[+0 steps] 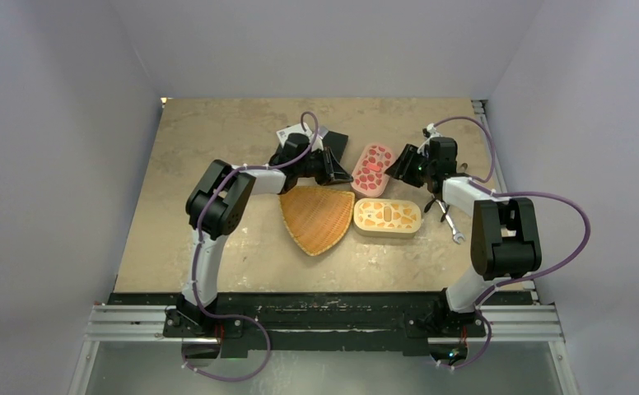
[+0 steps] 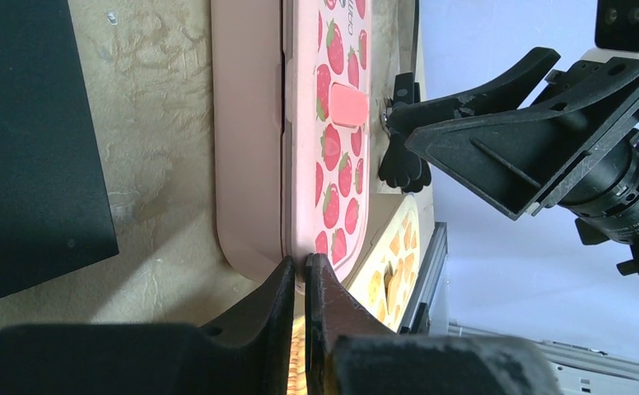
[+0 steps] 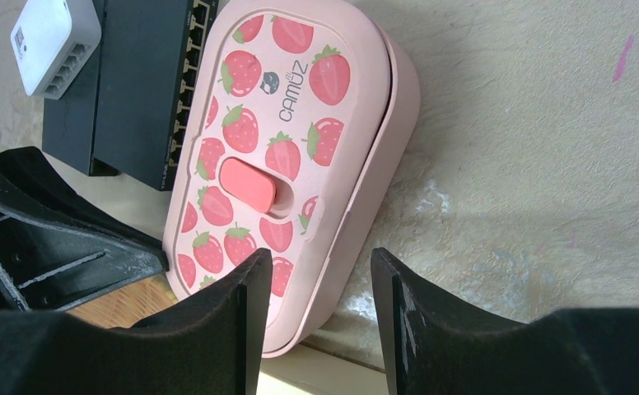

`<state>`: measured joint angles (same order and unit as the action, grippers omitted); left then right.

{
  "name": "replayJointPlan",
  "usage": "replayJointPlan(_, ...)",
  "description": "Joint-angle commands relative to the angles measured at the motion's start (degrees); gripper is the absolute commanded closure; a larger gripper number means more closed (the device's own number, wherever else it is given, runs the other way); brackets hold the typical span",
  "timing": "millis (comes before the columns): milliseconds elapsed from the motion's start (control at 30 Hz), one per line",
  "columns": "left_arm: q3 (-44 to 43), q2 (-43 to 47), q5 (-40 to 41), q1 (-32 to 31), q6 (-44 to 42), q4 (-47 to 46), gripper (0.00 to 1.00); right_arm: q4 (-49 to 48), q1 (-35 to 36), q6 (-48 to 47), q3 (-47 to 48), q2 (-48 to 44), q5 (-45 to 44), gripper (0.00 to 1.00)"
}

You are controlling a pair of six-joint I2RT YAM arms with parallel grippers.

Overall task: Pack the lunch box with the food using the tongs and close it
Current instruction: Pick up the cover from the packing box.

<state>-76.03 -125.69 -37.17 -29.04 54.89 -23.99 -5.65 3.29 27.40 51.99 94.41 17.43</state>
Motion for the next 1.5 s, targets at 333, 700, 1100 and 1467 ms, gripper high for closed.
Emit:
replayJointPlan(333,-2.0,-0.86,0.69,0.82,-4.39,4.24,1.0,-1.09,-0.22,-0.11,-0.18,-3.38,-1.29,0.49)
replayJointPlan(700,-1.4,-2.08,1.61,1.61,-4.49,4.38,1.0,-0.9,-0.25,-0.24,0.04,-3.31,-1.52,0.49)
replayJointPlan(1100,-2.07,-1.65,1.82,1.88,-5.8,4.58,0.94,-1.82,-0.27,-0.24,-0.31,-2.16,-0.91,0.49)
replayJointPlan(1467,-6.11,0.05,1.66,1.75,-11.58,8.58,0.62,-4.48,-0.16,-0.08,-0.08,-0.11,0.42,0.47)
